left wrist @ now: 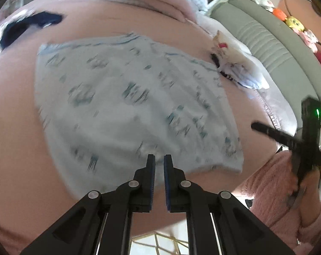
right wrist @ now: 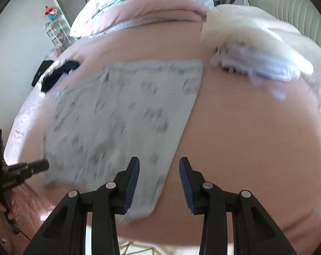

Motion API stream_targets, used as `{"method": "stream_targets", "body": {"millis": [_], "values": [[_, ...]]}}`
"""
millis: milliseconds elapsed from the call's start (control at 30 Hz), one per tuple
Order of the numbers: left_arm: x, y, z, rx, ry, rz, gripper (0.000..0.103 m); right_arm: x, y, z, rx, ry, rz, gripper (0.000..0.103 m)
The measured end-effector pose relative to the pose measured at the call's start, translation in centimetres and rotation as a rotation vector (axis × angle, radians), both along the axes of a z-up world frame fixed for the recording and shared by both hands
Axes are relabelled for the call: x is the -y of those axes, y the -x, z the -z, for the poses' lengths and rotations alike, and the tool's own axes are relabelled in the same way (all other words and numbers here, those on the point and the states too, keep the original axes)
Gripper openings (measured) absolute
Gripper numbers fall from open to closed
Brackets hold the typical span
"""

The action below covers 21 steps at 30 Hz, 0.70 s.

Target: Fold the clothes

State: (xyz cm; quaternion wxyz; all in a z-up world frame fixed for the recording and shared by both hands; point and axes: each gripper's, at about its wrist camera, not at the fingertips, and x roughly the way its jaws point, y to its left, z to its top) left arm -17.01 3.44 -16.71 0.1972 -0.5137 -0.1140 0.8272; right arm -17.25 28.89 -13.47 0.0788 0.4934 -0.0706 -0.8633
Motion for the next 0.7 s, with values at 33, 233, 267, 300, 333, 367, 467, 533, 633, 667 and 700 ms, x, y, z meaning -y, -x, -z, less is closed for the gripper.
{"method": "stream_targets", "body": {"millis": [33,233,267,300,333,367,467,533,633,667,700], "values": [[-0.4,1.1,-0.2,-0.007,-0.004,0.008,0.007,-0.6,1.5,-0.3,-0.004,-0.004,-0.001,0.038],[-3.6,10.5,-1.0,-0.105,0.074,0.026,0.007,-3.2,11.0,0.5,0.028,-0.033,0.029,0.039],[-4.0,12.1,-0.9,-0.113,0.085,0.023,0.007,-3.3,12.2,1.0,0.035,-0.038,0.033,0.039],[-4.3,13.9,-0.6,-0.113,0.091,0.02,0.007,-3.4,13.3,1.5,0.042,-0.042,0.037,0.039],[-4.6,15.6,-0.3,-0.114,0.097,0.02,0.007,-3.5,14.4,2.0,0.049,-0.047,0.041,0.039],[-4.9,17.2,0.1,-0.116,0.105,0.02,0.007,-3.5,15.6,2.5,0.056,-0.052,0.045,0.039],[-5.9,21.7,1.2,-0.117,0.135,0.027,0.007,-3.6,17.7,3.6,0.035,-0.05,0.045,0.039],[-6.5,24.0,2.4,-0.105,0.17,0.044,0.007,-3.6,18.2,4.0,0.006,-0.025,0.027,0.039],[-7.3,26.0,4.2,-0.069,0.204,0.054,0.007,-2.9,18.9,5.0,0.017,-0.021,-0.03,0.038],[-7.5,26.4,4.6,-0.062,0.221,0.054,0.007,-2.6,19.1,5.5,0.025,-0.029,-0.041,0.039],[-7.7,26.5,4.8,-0.067,0.236,0.051,0.007,-2.4,19.2,5.9,0.029,-0.038,-0.05,0.039]]}}
